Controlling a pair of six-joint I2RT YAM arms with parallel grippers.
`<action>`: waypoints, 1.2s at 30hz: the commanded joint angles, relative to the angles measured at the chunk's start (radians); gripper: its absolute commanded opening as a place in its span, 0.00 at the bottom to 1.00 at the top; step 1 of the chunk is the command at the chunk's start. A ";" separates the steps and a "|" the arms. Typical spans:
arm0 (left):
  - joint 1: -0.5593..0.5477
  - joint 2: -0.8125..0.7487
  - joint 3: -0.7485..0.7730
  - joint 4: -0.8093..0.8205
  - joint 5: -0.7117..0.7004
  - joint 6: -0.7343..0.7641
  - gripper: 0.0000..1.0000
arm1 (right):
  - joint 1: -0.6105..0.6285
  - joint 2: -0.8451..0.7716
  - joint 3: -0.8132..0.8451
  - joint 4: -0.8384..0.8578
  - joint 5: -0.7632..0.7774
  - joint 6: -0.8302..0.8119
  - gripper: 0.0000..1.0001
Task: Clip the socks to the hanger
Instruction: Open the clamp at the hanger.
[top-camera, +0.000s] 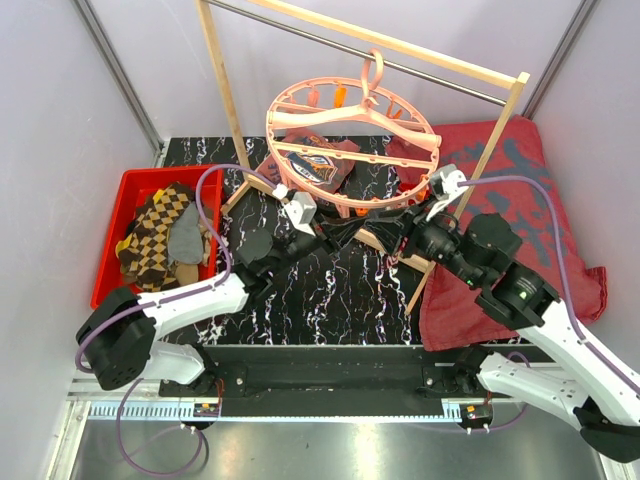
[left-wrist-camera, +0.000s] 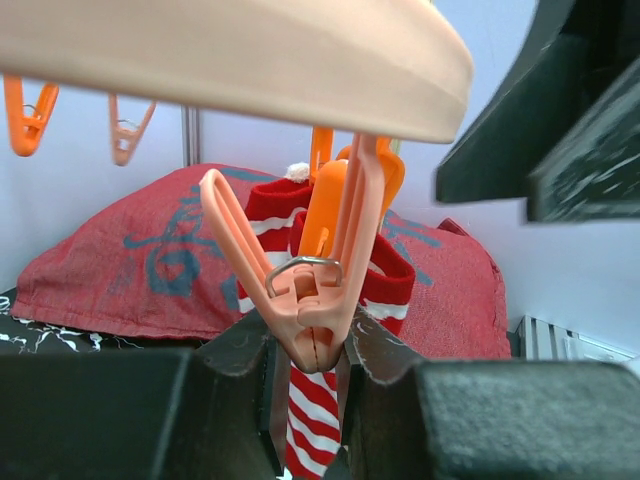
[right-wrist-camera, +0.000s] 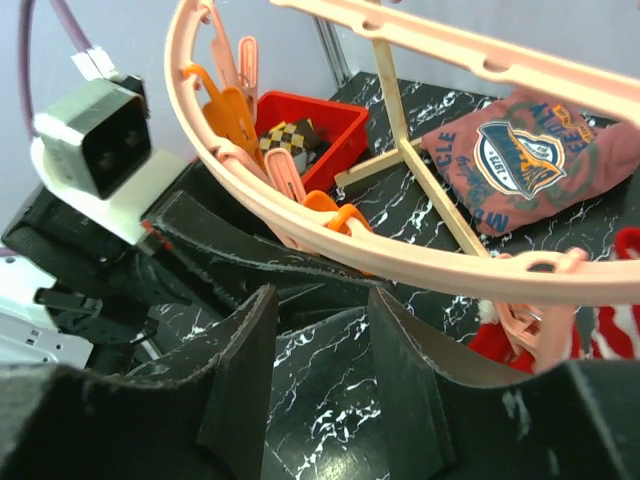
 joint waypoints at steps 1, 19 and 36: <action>-0.018 -0.010 0.010 0.044 -0.049 0.030 0.02 | 0.005 0.017 -0.022 0.112 0.048 0.039 0.49; -0.066 0.030 0.021 0.048 -0.080 0.050 0.01 | 0.006 0.031 -0.156 0.423 0.222 0.070 0.41; -0.078 -0.134 -0.123 -0.077 -0.120 0.108 0.50 | 0.005 0.028 -0.119 0.305 0.222 0.053 0.00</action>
